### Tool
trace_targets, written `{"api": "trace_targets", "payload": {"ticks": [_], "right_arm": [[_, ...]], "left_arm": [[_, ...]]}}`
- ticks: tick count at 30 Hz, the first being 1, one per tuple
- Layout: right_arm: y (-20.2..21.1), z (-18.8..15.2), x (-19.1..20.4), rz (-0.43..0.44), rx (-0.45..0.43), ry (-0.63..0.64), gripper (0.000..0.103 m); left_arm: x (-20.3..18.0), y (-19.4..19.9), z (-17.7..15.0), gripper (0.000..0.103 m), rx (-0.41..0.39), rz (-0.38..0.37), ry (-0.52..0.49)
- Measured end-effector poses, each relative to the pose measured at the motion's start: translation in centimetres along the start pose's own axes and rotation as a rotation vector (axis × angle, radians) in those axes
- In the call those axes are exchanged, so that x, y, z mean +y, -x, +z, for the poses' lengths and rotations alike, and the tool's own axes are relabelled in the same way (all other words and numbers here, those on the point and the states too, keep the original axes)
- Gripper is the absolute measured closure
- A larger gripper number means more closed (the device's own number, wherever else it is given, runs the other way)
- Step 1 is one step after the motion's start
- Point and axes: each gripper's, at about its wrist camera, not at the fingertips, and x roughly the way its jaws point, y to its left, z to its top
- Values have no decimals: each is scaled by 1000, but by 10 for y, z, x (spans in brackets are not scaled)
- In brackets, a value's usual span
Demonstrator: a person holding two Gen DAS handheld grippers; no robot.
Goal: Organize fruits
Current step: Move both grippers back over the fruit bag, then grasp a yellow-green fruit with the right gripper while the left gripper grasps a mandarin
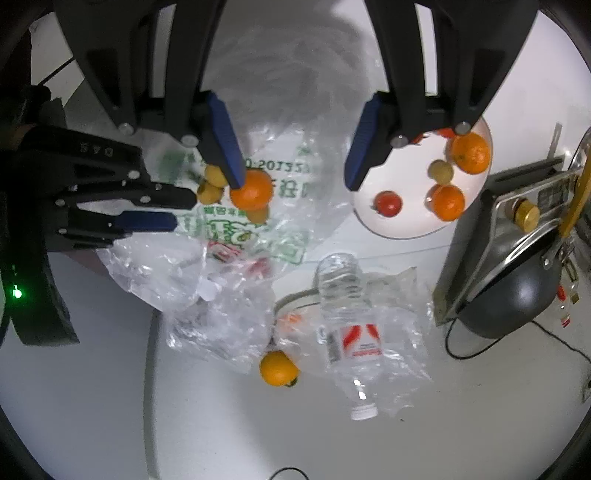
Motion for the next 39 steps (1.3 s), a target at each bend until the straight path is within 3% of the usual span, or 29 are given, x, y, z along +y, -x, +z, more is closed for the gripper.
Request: {"api": "trace_targets", "payload": {"ticks": [23, 36, 39], "right_arm": [[-40, 1, -14, 114, 79, -14, 78], [-29, 2, -34, 60, 55, -36, 78], [-28, 2, -35, 53, 53, -41, 78]], "left_arm": [[-15, -51, 13, 46, 68, -35, -12], [-20, -82, 17, 46, 145, -89, 0], [-21, -87, 16, 57, 159, -104, -5]]}}
